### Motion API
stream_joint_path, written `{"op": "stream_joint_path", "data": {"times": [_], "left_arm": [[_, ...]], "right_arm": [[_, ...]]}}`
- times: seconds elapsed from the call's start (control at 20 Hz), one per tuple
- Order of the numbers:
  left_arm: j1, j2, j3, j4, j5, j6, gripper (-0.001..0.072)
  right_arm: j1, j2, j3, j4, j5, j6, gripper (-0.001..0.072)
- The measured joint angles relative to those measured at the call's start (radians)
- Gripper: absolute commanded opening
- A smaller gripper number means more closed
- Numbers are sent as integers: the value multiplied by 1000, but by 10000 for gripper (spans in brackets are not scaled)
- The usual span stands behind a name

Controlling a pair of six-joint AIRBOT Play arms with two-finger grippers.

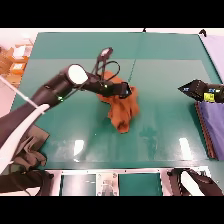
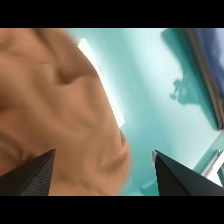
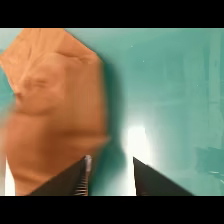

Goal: Fold the shirts.

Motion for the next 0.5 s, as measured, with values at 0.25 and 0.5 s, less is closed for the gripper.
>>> {"op": "stream_joint_path", "data": {"times": [0.25,0.5], "left_arm": [[211,-22,19,-25,-106,1,716],[445,-24,20,43,-200,2,716]], "right_arm": [[4,-37,-9,0,2,2,534],[116,-139,-132,-2,-2,1,536]]}}
